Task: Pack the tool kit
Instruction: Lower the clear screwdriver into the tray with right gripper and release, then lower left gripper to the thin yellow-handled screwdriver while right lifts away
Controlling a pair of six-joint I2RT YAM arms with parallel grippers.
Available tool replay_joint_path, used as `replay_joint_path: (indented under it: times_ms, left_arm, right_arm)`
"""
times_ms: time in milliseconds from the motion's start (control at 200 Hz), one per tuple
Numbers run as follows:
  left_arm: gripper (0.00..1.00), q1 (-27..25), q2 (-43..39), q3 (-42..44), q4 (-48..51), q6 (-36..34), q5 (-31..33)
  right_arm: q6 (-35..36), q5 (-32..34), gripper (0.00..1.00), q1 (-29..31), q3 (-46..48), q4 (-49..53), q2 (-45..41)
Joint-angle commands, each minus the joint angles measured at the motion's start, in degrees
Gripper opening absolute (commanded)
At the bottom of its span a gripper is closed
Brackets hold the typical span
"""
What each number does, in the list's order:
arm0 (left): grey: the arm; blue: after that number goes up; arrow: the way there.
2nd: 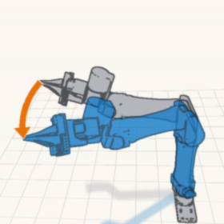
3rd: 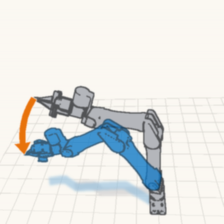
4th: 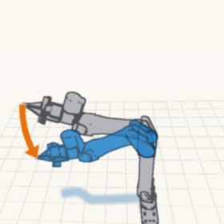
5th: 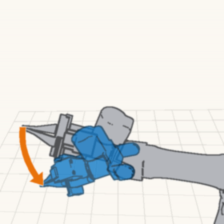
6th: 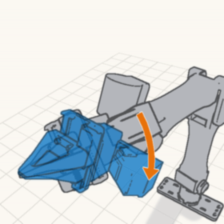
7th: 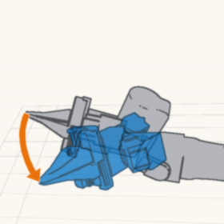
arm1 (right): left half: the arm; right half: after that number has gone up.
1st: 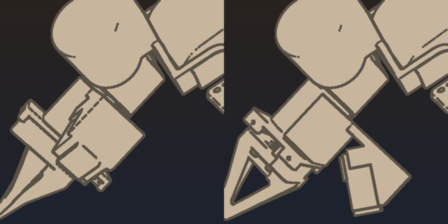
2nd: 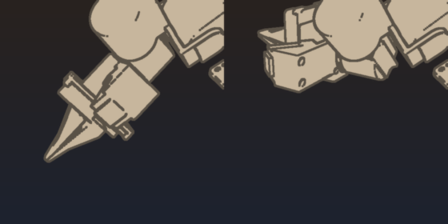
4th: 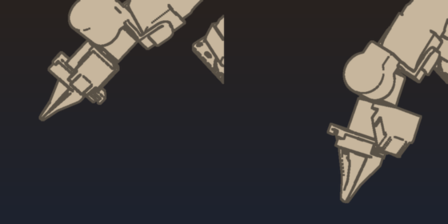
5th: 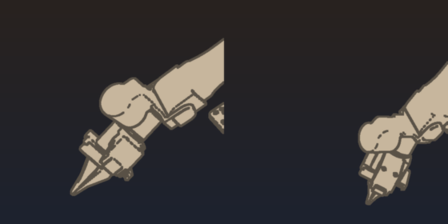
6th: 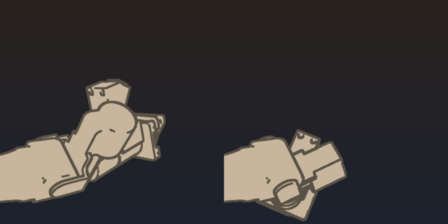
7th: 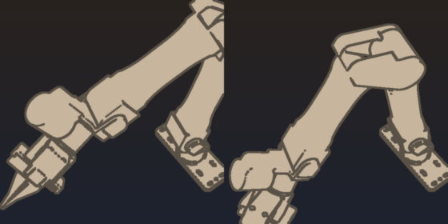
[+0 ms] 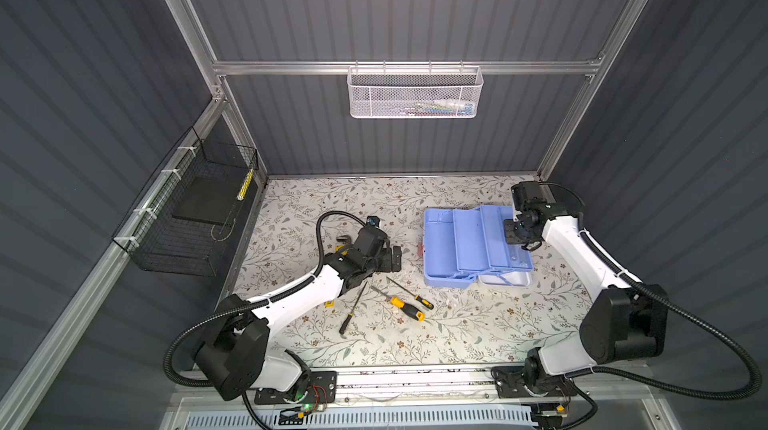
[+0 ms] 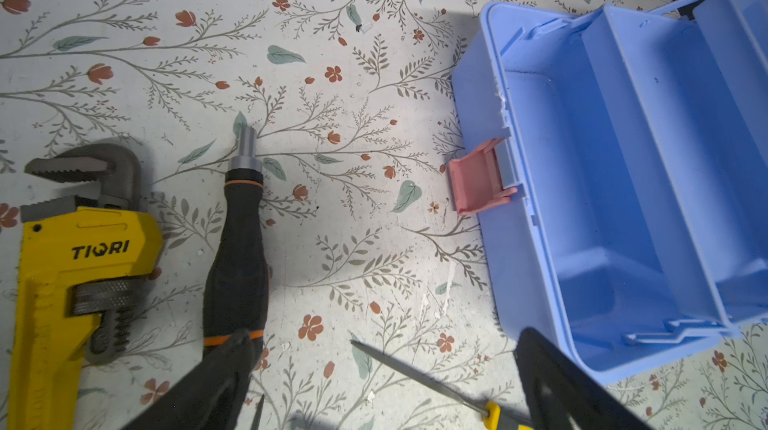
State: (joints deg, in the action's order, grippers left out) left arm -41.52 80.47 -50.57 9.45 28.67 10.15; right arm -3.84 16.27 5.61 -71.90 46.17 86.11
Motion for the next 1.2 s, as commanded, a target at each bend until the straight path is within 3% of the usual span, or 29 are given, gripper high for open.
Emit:
replay_joint_path:
  times_ms: [0,70,160,195,235,325,725,1196]
  left_arm:
    - [1.0,0.52,-1.11,0.71,0.81,-0.86,0.71]
    - [1.0,0.56,-1.15,0.65,0.86,-1.05,0.62]
    - [1.0,0.56,-1.28,0.64,1.31,-1.42,0.93]
    - [1.0,0.62,-1.45,0.64,1.64,-1.53,1.18]
    - [1.0,0.67,-1.76,0.62,2.17,-1.68,1.72]
    - [1.0,0.69,-2.79,1.19,2.84,-1.69,2.58]
    - [0.99,0.82,-4.91,5.37,6.26,0.23,3.9]
    - [0.96,0.78,-10.37,10.37,16.24,4.07,6.8]
  right_arm:
    - [0.28,0.34,0.03,-0.3,-0.16,-0.7,0.51]
    - [0.28,0.48,0.08,-0.29,-0.06,-0.65,1.04]
    - [-0.05,0.35,0.21,-0.33,0.19,-0.76,1.24]
    - [-0.35,0.09,0.29,-0.33,0.41,-0.96,1.13]
    - [-0.85,0.0,0.45,-0.33,0.5,-1.1,0.78]
    - [-1.96,-0.54,0.59,-0.33,0.75,-1.77,-0.72]
    - [-5.55,-12.65,0.76,0.08,6.67,-8.33,-11.87]
    - [-8.91,-15.92,0.88,6.94,14.74,-16.41,-21.59]
